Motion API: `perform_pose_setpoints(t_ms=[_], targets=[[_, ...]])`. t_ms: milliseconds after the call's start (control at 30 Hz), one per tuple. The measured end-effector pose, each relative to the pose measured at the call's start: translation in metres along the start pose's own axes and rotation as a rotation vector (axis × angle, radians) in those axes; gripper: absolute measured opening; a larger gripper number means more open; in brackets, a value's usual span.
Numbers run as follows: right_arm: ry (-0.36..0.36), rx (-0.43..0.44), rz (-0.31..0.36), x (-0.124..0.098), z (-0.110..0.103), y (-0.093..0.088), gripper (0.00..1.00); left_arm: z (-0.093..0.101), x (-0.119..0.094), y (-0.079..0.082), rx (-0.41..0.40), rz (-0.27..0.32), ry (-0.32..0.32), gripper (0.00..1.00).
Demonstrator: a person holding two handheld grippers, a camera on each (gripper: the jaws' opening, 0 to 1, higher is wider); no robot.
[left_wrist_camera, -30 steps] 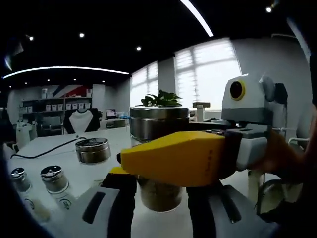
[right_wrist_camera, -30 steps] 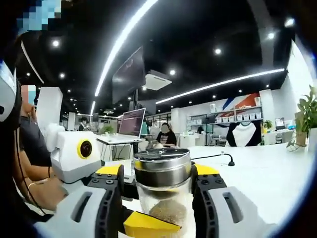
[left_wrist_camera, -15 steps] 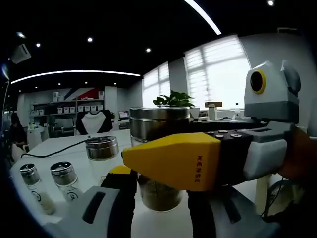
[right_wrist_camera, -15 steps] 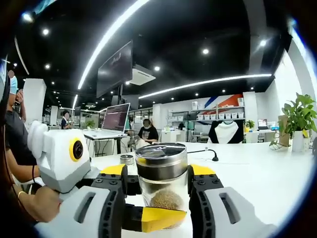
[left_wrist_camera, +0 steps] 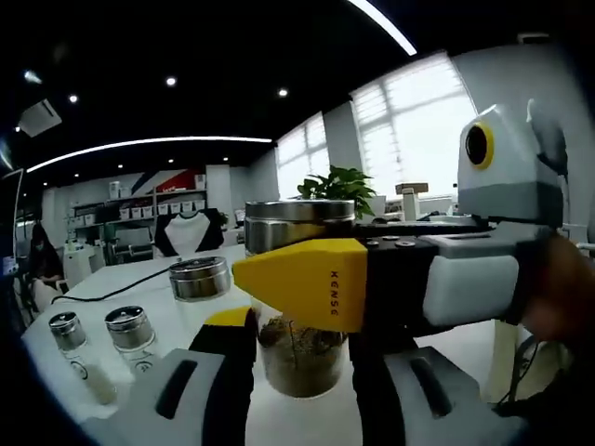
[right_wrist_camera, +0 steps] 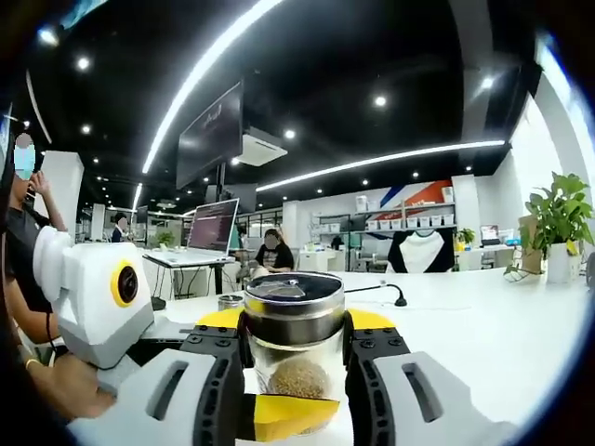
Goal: Rotate the seasoning bottle until the label or dispensing opening points toward the visible target arrow and the bottle remains upright within the marked orientation range
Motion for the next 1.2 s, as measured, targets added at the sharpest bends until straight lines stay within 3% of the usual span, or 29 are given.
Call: perform_pose_setpoints(t_ms=[100, 233, 433, 800, 933, 1200], targets=[[0.021, 0.003, -0.008, 0.0, 0.004, 0.0, 0.38, 0.001, 0.002, 0.0, 0.007, 0.005, -0.01, 0.41], [0.065, 0.107, 0.033, 0.001, 0.009, 0.0, 0.38, 0.0, 0.003, 0.0, 0.021, 0.006, -0.017, 0.41], [0.101, 0.156, 0.047, 0.002, 0.017, 0.001, 0.38, -0.001, 0.003, -0.001, -0.005, 0.015, -0.032, 0.41], [0.076, 0.111, 0.065, 0.007, 0.032, 0.015, 0.37, -0.005, 0.003, -0.008, -0.011, -0.015, -0.028, 0.44], [0.05, 0.096, 0.077, 0.008, 0.045, 0.02, 0.37, -0.015, -0.006, -0.013, 0.008, -0.028, 0.022, 0.44], [0.003, 0.074, 0.074, 0.011, 0.066, 0.017, 0.37, -0.029, -0.019, -0.022, 0.028, -0.069, 0.054, 0.5]])
Point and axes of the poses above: the point that each gripper's makers call its tool centre point, and the gripper's own axes: x roughly forward along the fingers, z roughly to its right, y roughly out of its top, the point moved 4 cm from there along -x, roughly backward along the fingers, and after that the axes turned 15 degrees about x, right-handed, at the moved point
